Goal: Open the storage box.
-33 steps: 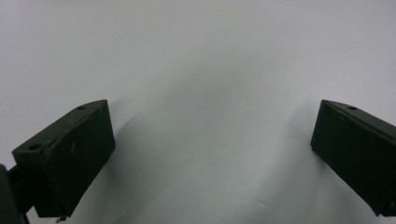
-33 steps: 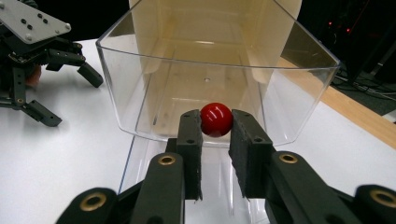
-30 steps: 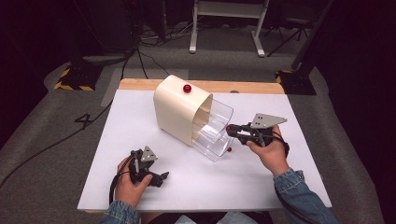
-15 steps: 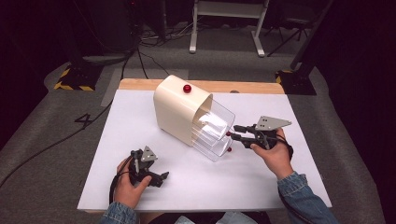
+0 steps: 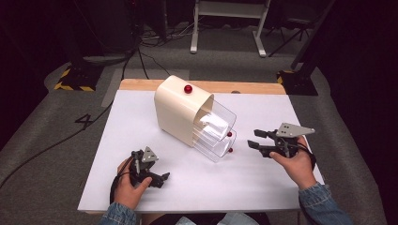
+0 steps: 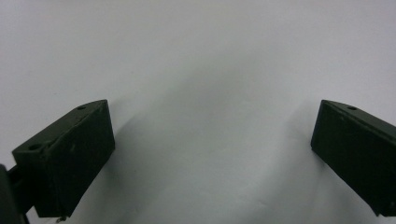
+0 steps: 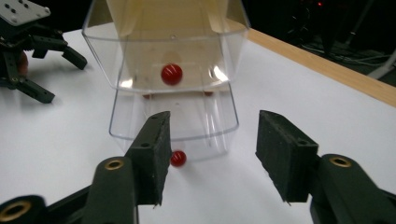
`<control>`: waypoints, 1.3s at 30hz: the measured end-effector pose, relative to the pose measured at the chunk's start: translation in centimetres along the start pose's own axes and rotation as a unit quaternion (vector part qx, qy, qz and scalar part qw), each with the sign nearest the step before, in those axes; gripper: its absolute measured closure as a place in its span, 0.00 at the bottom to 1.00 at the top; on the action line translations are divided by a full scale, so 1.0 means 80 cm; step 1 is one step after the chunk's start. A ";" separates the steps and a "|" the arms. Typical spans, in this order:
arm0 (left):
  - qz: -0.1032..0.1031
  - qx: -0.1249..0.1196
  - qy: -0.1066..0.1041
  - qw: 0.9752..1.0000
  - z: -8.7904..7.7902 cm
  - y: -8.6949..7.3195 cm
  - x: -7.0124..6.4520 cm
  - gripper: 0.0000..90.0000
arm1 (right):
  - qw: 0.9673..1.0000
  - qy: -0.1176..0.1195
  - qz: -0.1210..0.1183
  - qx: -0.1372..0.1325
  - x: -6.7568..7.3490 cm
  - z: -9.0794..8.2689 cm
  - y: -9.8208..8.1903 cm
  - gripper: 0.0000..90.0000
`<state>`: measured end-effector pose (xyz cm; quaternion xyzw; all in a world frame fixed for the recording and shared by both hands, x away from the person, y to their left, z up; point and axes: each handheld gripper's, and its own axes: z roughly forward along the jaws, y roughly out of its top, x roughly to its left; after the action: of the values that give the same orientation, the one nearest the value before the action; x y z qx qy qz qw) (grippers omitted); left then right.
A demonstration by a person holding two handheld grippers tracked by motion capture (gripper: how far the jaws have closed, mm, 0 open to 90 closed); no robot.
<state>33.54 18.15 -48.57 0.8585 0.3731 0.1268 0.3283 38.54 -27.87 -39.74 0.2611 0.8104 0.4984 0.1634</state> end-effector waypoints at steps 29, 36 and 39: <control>-0.001 0.001 0.000 1.000 0.000 0.001 0.000 0.00 | 0.986 -0.076 0.082 0.125 -0.053 -0.079 -0.114 0.39; -0.001 0.002 0.000 1.000 0.000 0.001 0.000 0.00 | 0.983 -0.062 0.077 0.154 -0.052 -0.070 -0.130 0.37; -0.001 0.002 0.000 1.000 0.000 0.001 0.000 0.00 | 0.985 -0.055 0.065 0.152 -0.047 -0.064 -0.133 0.36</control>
<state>33.57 18.13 -48.54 0.8586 0.3741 0.1257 0.3272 36.14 -37.72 -46.92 0.3623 0.8477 0.3638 0.1333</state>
